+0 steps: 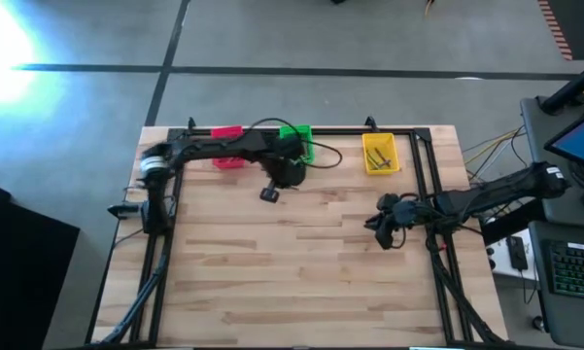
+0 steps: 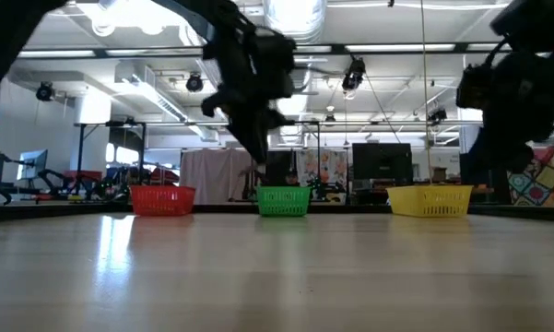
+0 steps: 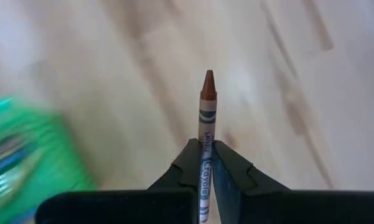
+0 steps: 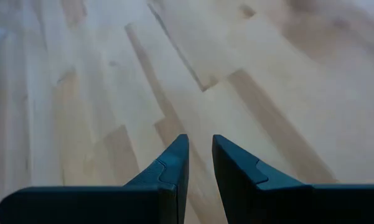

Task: Sort crayons
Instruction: Put the brown crayon into the red basket, then return to Home Position

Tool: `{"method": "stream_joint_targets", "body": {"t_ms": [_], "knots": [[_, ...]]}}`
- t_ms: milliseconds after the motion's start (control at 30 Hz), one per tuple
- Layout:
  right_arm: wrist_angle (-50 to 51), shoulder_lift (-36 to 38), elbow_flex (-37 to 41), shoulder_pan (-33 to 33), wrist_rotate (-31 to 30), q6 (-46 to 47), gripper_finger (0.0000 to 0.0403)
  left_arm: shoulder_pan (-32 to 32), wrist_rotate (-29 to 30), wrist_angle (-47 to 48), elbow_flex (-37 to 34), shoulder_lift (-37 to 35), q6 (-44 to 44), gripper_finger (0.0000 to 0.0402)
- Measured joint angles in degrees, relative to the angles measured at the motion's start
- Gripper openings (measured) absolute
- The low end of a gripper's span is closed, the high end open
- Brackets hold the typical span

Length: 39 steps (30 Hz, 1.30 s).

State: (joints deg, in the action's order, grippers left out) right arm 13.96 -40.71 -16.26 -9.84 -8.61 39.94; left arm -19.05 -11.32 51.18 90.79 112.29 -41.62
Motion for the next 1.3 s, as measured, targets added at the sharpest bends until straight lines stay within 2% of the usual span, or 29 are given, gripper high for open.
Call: {"method": "stream_joint_targets", "body": {"t_ms": [133, 300, 433, 533, 767, 967, 1067, 1200, 1300], "knots": [[-9.69, 0.0, 5.81, -2.33, -1.1, 0.52, 0.0063, -0.24, 7.61, -3.88, -7.32, -8.26, 3.64, 0.0], [-17.62, 0.0, 9.97, -2.65, -1.76, 0.49, 0.0063, -3.1, 8.55, -11.25, -18.03, -18.2, 8.81, 0.0], [-17.58, 0.0, 10.21, -2.65, -1.96, -0.05, 0.0063, -7.93, 9.68, -17.04, -26.62, -24.23, 13.55, 0.0], [-17.59, 0.0, 10.0, -2.64, -1.96, -0.09, 0.0063, -12.16, 10.88, -20.92, -30.53, -28.37, 17.09, 0.0], [-17.71, 0.02, 9.3, -2.62, -1.96, -0.08, 0.0063, -20.72, 18.71, -22.28, -33.33, -32.39, 26.33, 0.0], [-17.67, 0.02, 9.3, -2.62, -1.96, -0.02, 0.0063, -24.71, 19.9, -21.82, -34.11, -31.74, 31.92, 0.0003], [-17.67, 0.02, 9.3, -2.62, -1.98, 0.05, 0.0063, -25.39, 20.43, -21.76, -34.19, -31.06, 33.99, 0.0021], [-17.69, 0.02, 9.3, -2.62, -1.98, 0.7, 0.0063, -25.4, 24.09, -20.52, -34.2, -30.99, 34.54, 0.0062], [-17.45, 0.07, 8.79, -2.62, -1.96, 0.7, 0.0063, -25.21, 22.5, -18.4, -34.37, -31.91, 35.42, 0.0088]]}}
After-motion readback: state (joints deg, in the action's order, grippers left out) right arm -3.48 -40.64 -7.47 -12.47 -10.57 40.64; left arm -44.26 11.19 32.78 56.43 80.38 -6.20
